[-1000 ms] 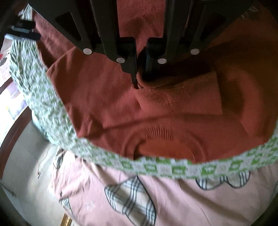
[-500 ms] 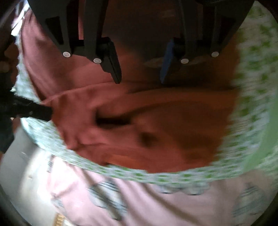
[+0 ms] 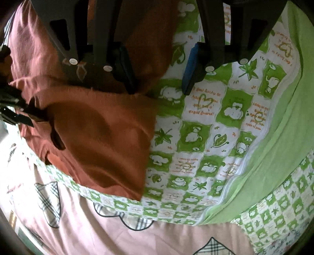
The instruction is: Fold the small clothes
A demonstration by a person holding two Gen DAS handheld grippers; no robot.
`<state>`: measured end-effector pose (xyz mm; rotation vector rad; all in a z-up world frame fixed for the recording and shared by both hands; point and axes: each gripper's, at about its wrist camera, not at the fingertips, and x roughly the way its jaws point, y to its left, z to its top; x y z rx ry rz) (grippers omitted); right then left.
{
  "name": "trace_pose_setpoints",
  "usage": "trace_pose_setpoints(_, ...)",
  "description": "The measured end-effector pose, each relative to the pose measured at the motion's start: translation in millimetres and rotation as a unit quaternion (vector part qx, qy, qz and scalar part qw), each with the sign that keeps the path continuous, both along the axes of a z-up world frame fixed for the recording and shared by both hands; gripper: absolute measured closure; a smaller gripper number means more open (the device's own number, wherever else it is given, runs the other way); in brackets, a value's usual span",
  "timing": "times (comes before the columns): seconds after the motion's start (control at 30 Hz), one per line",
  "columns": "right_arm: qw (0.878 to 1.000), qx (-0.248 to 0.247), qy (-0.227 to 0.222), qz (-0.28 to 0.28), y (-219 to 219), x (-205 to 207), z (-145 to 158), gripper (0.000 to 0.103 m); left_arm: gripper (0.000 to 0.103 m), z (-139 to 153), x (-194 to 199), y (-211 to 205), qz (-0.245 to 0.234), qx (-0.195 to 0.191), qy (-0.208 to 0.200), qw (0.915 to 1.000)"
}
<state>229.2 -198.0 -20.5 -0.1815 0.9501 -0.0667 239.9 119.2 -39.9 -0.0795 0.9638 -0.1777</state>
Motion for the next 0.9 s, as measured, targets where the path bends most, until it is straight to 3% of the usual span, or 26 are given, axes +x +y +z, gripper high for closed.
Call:
trace_pose_setpoints(0.03,1.000,-0.002,-0.002,-0.006,-3.4,2.9,-1.1,0.055,0.053,0.8,1.4,-1.3,0.004,-0.003,0.000,1.0000)
trace_pose_setpoints(0.13,0.997,0.063,-0.022,-0.036,-25.4,7.7,3.8,0.085,0.053,3.0,5.4,-4.0,0.015,-0.013,-0.001,0.9998)
trace_pose_setpoints(0.23,0.987,0.138,-0.060,-0.057,-45.4,-3.1,20.4,0.088,0.053,2.7,14.0,-4.8,0.027,-0.028,0.002,0.9992)
trace_pose_setpoints(0.37,0.955,0.222,-0.171,-0.094,-82.3,-53.2,54.7,0.089,0.053,0.6,17.1,-1.6,0.040,-0.039,0.006,0.9984)
trace_pose_setpoints(0.43,0.941,0.240,-0.196,-0.137,-104.1,-78.6,55.0,0.087,0.052,-1.3,16.9,-3.5,0.040,-0.036,0.006,0.9985)
trace_pose_setpoints(0.57,0.928,0.262,-0.145,-0.223,-137.1,-109.2,27.5,0.070,0.052,-1.8,17.7,-6.0,0.041,-0.031,0.005,0.9987)
trace_pose_setpoints(0.7,0.902,0.283,-0.139,-0.296,-156.2,-143.0,13.5,0.070,0.052,-1.9,17.9,1.1,0.046,-0.055,0.007,0.9974)
trace_pose_setpoints(0.9,0.880,0.342,-0.151,-0.293,-155.7,-156.1,17.8,0.065,0.052,-3.7,16.3,16.8,0.056,-0.111,0.008,0.9922)
